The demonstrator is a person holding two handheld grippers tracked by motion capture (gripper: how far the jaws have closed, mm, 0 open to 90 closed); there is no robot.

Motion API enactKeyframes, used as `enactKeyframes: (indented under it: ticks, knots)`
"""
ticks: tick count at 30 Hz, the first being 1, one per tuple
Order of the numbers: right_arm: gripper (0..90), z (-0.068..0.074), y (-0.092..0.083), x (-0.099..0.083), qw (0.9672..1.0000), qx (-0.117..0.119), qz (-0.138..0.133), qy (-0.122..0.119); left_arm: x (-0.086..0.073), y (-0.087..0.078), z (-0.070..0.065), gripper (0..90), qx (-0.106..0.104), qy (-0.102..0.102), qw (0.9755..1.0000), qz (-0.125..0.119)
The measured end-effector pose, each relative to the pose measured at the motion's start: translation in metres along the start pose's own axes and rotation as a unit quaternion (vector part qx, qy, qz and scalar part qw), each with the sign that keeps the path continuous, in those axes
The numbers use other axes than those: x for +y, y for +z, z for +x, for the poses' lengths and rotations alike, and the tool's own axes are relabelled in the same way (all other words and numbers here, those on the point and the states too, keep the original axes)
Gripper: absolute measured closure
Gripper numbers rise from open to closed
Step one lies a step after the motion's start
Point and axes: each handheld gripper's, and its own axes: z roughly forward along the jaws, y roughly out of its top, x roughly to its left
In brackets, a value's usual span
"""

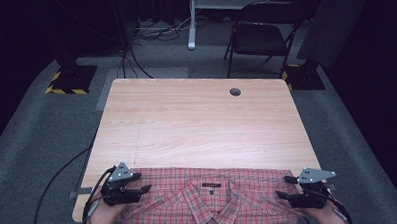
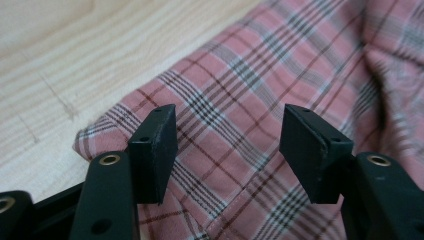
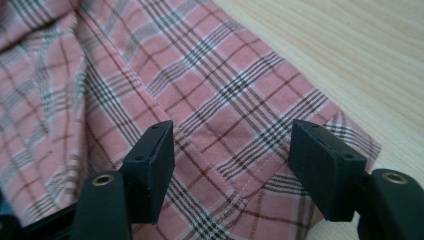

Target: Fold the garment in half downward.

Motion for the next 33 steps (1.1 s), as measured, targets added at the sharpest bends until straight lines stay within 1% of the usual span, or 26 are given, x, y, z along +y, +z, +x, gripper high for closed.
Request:
enactKeyframes:
  ticks: [1,3,4,6,8,10,12,14,16,17,19,20,22,24,26,31,33]
  knots:
    - [34.4,0.001,0.002,0.000,1.0000,-0.005,0.002,-0.004,-0.001,0.004,0.000,41.3,0.007,0.005,0.9999,0.010]
    - [33.3,0.003,0.006,-0.001,0.9997,-0.018,0.008,-0.016,-0.002,0.005,0.000,42.7,0.011,0.003,0.9999,0.011]
    - [31.6,0.004,0.008,-0.001,0.9995,-0.023,0.008,-0.022,-0.002,0.006,-0.001,43.7,0.017,0.005,0.9998,0.012]
    - [31.1,0.002,0.010,0.000,0.9997,-0.023,0.006,-0.009,-0.001,0.009,-0.003,44.3,0.034,0.018,0.9991,0.017]
    - [30.8,0.000,0.012,0.000,0.9997,-0.023,0.004,-0.002,0.003,0.013,-0.006,44.3,0.057,0.035,0.9975,0.023]
    - [30.8,-0.002,0.013,0.002,0.9997,-0.024,0.007,0.003,0.007,0.016,-0.006,44.3,0.064,0.026,0.9972,0.028]
    - [30.8,-0.006,0.014,0.006,0.9993,-0.032,0.017,0.007,0.013,0.020,-0.006,44.5,0.067,0.019,0.9970,0.033]
    - [30.5,-0.012,0.016,0.010,0.9988,-0.039,0.028,0.013,0.019,0.025,-0.005,44.7,0.070,0.017,0.9967,0.039]
    - [30.0,-0.020,0.018,0.014,0.9983,-0.043,0.034,0.020,0.024,0.029,-0.004,44.9,0.070,0.019,0.9964,0.043]
    - [29.8,-0.024,0.019,0.015,0.9981,-0.044,0.036,0.023,0.026,0.031,-0.003,44.9,0.070,0.019,0.9965,0.041]
    - [29.7,-0.031,0.021,0.016,0.9981,-0.045,0.033,0.025,0.028,0.034,0.002,44.9,0.068,0.019,0.9970,0.034]
    - [29.7,-0.035,0.022,0.016,0.9982,-0.042,0.030,0.029,0.029,0.036,0.004,45.0,0.066,0.018,0.9972,0.028]
    - [29.7,-0.042,0.024,0.017,0.9982,-0.042,0.024,0.035,0.031,0.039,0.008,45.3,0.067,0.017,0.9974,0.021]
    - [29.7,-0.048,0.027,0.019,0.9982,-0.043,0.021,0.036,0.035,0.041,0.012,45.8,0.069,0.013,0.9973,0.022]
    - [29.6,-0.052,0.029,0.022,0.9981,-0.043,0.022,0.038,0.040,0.044,0.015,47.8,0.075,0.011,0.9968,0.026]
    - [29.6,-0.064,0.036,0.029,0.9978,-0.045,0.021,0.043,0.052,0.053,0.027,47.8,0.076,0.008,0.9966,0.033]
    - [29.6,-0.068,0.038,0.033,0.9976,-0.046,0.025,0.044,0.057,0.057,0.032,47.9,0.076,0.007,0.9965,0.033]
